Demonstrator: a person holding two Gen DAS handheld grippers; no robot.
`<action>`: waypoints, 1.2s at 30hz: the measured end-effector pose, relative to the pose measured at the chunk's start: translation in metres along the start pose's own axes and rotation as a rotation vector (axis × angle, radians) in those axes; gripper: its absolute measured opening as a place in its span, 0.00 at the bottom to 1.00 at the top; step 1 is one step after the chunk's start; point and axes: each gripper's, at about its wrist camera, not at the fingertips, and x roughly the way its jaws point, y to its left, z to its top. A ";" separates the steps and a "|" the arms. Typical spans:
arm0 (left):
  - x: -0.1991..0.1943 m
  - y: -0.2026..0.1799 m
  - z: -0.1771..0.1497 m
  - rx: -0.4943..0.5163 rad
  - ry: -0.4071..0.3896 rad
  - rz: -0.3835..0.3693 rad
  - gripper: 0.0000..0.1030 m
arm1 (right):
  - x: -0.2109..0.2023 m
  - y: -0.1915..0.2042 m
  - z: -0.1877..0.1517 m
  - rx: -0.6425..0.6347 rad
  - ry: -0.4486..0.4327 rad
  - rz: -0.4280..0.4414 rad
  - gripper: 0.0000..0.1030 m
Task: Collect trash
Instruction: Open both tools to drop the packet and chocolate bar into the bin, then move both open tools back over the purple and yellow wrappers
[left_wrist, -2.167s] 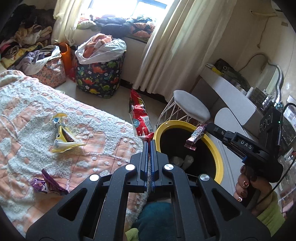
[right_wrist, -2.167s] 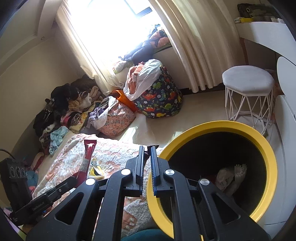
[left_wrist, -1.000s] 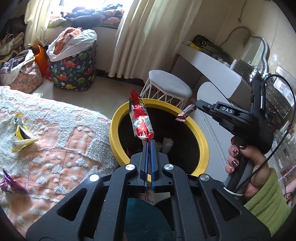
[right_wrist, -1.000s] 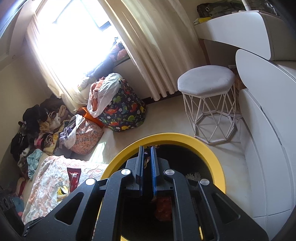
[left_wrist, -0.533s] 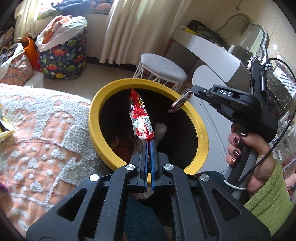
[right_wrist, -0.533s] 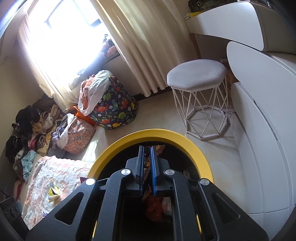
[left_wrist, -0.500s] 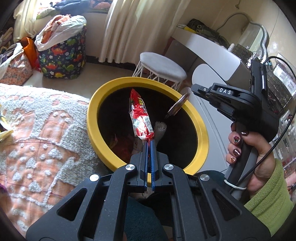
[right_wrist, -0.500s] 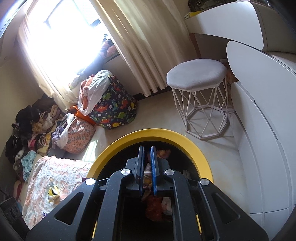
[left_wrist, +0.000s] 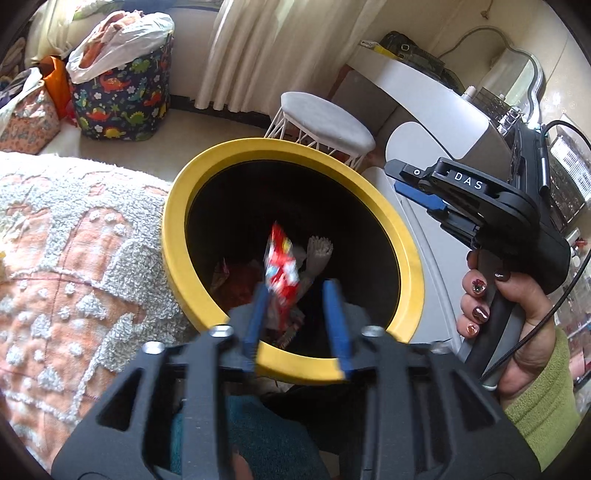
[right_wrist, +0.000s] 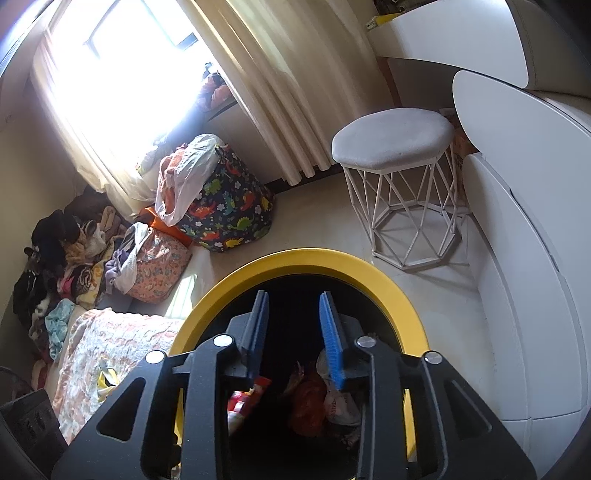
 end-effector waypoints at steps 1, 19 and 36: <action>-0.001 -0.001 0.000 0.002 -0.007 0.007 0.46 | 0.000 0.000 0.000 0.001 -0.002 0.002 0.35; -0.071 0.023 -0.002 -0.047 -0.227 0.179 0.89 | -0.015 0.050 -0.005 -0.114 -0.024 0.118 0.59; -0.131 0.058 -0.017 -0.084 -0.351 0.370 0.89 | -0.026 0.118 -0.032 -0.257 0.025 0.239 0.65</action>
